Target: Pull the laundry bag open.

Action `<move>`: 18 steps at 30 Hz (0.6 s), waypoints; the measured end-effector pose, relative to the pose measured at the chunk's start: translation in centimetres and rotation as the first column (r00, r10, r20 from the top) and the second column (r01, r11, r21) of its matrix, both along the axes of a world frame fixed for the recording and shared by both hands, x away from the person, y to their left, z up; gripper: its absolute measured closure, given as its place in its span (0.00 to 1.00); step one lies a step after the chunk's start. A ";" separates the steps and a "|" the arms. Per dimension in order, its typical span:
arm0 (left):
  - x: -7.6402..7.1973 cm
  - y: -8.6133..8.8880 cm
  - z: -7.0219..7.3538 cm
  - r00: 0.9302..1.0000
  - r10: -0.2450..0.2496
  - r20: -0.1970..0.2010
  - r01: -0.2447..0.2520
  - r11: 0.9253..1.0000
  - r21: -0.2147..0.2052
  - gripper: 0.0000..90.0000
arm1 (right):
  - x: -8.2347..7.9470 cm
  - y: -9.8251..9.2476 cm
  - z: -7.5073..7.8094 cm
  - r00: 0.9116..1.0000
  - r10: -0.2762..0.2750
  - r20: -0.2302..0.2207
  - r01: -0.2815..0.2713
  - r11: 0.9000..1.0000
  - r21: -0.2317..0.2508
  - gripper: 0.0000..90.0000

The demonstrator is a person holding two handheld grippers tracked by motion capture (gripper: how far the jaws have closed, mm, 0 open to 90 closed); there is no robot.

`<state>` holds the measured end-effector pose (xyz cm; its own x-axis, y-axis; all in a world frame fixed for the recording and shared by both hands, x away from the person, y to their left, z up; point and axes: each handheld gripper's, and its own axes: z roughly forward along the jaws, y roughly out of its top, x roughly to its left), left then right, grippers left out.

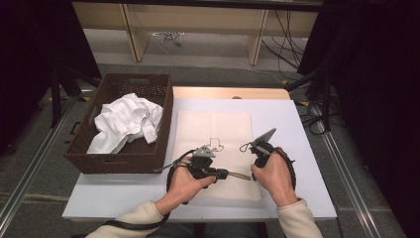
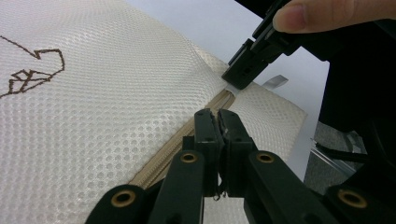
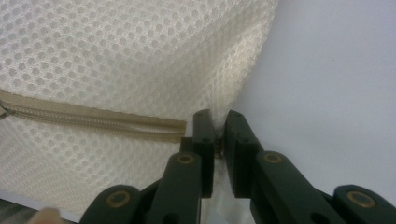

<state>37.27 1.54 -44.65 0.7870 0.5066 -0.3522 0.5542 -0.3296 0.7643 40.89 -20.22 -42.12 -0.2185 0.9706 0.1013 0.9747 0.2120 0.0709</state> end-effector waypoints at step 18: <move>-0.1 0.6 0.1 1.000 0.005 -0.002 -0.005 1.000 0.008 0.97 | 0.1 0.0 -0.1 1.000 0.019 0.008 -0.019 1.000 -0.005 0.94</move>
<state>37.17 2.14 -44.54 0.7839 0.5133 -0.3495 0.5571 -0.3329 0.7608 40.98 -20.26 -42.26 -0.2381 0.9666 0.0948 0.9698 0.2313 0.0778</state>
